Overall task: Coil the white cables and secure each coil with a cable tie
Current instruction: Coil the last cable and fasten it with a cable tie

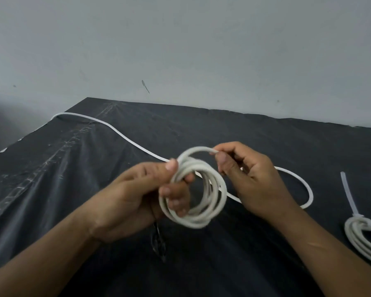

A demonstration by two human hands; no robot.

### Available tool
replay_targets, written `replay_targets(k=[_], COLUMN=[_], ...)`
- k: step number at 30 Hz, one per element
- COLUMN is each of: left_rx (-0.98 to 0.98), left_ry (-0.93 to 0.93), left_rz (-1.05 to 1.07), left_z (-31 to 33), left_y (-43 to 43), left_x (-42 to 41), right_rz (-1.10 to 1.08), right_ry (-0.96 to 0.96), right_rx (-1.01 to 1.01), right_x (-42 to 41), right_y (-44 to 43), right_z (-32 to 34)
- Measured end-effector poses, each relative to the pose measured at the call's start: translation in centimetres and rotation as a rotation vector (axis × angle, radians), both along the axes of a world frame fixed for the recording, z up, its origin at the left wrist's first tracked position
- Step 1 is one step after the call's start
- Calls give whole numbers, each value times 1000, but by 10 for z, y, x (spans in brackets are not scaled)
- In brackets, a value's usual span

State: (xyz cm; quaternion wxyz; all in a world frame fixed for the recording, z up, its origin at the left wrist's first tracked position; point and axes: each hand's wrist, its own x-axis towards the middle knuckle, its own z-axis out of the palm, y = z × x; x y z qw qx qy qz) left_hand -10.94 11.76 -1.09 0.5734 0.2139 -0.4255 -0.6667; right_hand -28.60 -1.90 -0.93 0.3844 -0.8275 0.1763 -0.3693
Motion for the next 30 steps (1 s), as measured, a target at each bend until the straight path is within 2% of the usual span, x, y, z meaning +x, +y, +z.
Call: replay_targets(k=[2,4,8,14,19,25,27,30], left_rx=[-7,5,34,91,98,27,-11,-65], left_ry=[154,230,261,257,279,114,-8,-297], left_rz=[-14,11,179,515,677,750,800,889], left_z=[6,11,13,15,10,3,0,-5], left_y=[-1,-1,-1,-6,-12,-13,-14,-14], left_x=[7,13,21,27,30,31,27,19], right_rz=[-82,-114,-156,-356,-459,-149,-26,134], right_ry=[105,227,419,507,458,441,402,343], right_rx=[69,57,-173,-347,-386,-557,-615,-721], right_x=[-5,-8,-11,-12,-11,-2,4,8], right_y=[-9,-14,-16,-20,-21,11,22,34], right_z=[-6,-8,-8,-5,-11,0,2,3])
